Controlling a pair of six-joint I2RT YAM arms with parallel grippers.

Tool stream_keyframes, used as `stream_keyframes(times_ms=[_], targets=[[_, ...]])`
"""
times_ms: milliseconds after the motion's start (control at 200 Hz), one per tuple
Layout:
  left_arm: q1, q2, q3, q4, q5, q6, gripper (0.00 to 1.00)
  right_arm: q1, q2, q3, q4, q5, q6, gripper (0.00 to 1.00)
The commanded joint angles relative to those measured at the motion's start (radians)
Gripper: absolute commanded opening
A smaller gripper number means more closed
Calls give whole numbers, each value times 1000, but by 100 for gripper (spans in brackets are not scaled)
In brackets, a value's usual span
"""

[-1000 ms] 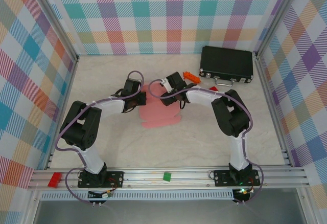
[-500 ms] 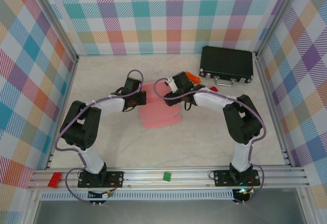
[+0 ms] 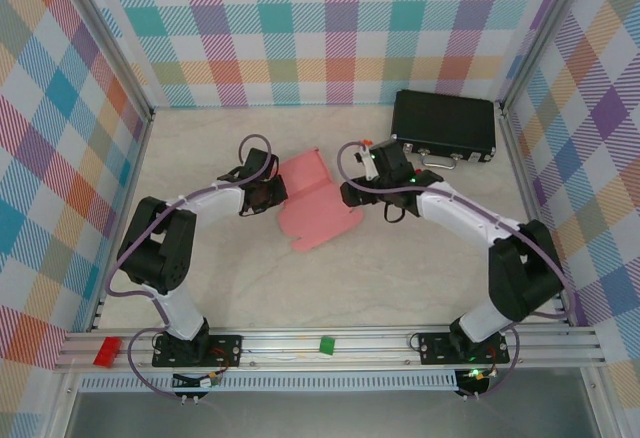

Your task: Fold the paper box

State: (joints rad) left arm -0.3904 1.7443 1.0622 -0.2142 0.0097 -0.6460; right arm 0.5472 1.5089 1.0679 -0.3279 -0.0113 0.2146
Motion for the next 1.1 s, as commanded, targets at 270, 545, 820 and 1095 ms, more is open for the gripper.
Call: stream_keyframes(times_ms=[270, 545, 820, 1095], targets=[[-16, -105, -56, -45, 60, -504, 0, -1, -147, -189, 162, -222, 431, 72], [-19, -141, -50, -141, 94, -704, 0, -1, -58, -114, 189, -238, 579, 65], [-22, -146, -72, -110, 175, -838, 0, -1, 45, -12, 184, -240, 619, 57], [-30, -137, -93, -77, 222, -913, 0, -1, 115, 86, 108, -227, 611, 40]])
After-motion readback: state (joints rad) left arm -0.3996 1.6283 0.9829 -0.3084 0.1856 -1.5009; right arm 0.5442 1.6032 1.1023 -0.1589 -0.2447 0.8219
